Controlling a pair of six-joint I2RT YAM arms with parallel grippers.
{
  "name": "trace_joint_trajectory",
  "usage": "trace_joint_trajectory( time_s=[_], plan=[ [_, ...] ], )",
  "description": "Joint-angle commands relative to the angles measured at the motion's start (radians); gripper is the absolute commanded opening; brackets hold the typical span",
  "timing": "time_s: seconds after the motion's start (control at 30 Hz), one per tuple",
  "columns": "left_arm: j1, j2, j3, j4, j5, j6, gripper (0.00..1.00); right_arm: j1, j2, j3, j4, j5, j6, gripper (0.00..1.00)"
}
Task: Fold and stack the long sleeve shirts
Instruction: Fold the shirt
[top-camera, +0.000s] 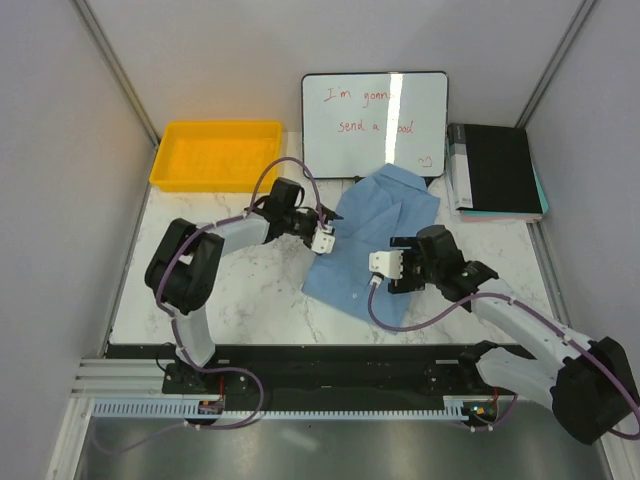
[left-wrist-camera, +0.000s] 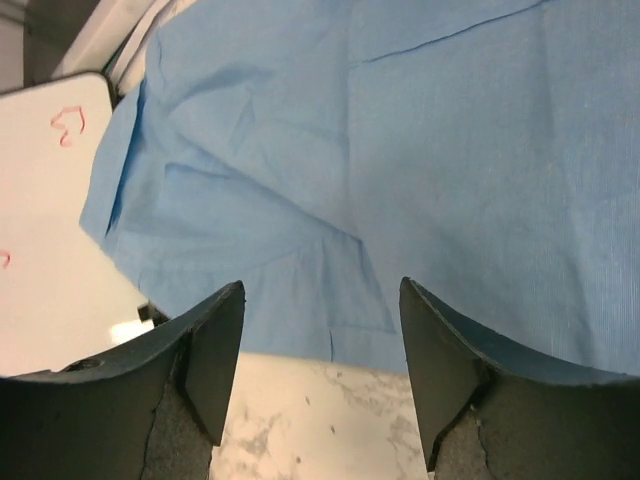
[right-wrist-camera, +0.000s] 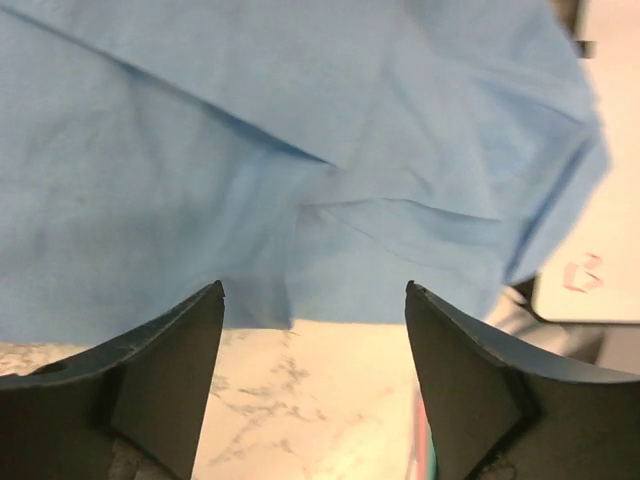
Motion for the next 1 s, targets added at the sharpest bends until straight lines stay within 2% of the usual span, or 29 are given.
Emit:
trace_joint_trajectory(
  time_s=[0.0,0.13,0.23,0.3,0.33,0.37,0.43,0.47,0.53,0.73,0.83,0.97],
  plan=[
    [0.064,-0.137,-0.016,0.065,-0.071,-0.256,0.71,-0.023,-0.11,0.094,-0.066,0.072,0.083,0.83],
    [0.12,-0.188,0.002,0.022,-0.146,-0.44,0.7,-0.102,-0.098,0.16,-0.122,0.072,0.208,0.84],
    [0.129,-0.206,0.051,-0.119,-0.168,-0.577,0.7,-0.128,-0.044,0.201,-0.139,0.05,0.338,0.82],
    [0.128,-0.205,0.106,-0.245,-0.107,-0.659,0.69,-0.134,0.044,0.239,-0.14,0.031,0.43,0.73],
    [0.128,-0.202,0.114,-0.255,-0.094,-0.708,0.69,-0.139,0.081,0.285,-0.139,0.018,0.515,0.7],
    [0.123,-0.199,0.119,-0.261,-0.088,-0.786,0.68,-0.143,0.123,0.311,-0.14,0.009,0.556,0.62],
    [0.12,-0.174,0.146,-0.302,-0.085,-0.857,0.62,-0.163,0.246,0.39,-0.139,-0.026,0.635,0.54],
    [0.12,-0.162,0.166,-0.319,-0.08,-0.912,0.6,-0.166,0.317,0.413,-0.137,-0.037,0.654,0.46],
    [0.121,-0.159,0.165,-0.343,-0.076,-0.942,0.56,-0.169,0.378,0.471,-0.125,-0.078,0.673,0.39],
    [0.144,-0.247,0.09,-0.314,-0.088,-1.092,0.55,-0.12,0.591,0.675,-0.099,-0.095,0.754,0.38],
    [0.193,-0.309,0.048,-0.287,-0.083,-1.221,0.55,-0.085,0.701,0.761,-0.096,-0.086,0.768,0.38],
    [0.296,-0.39,-0.008,-0.258,-0.071,-1.318,0.55,-0.036,0.839,0.819,-0.079,-0.074,0.754,0.37]
  ],
)
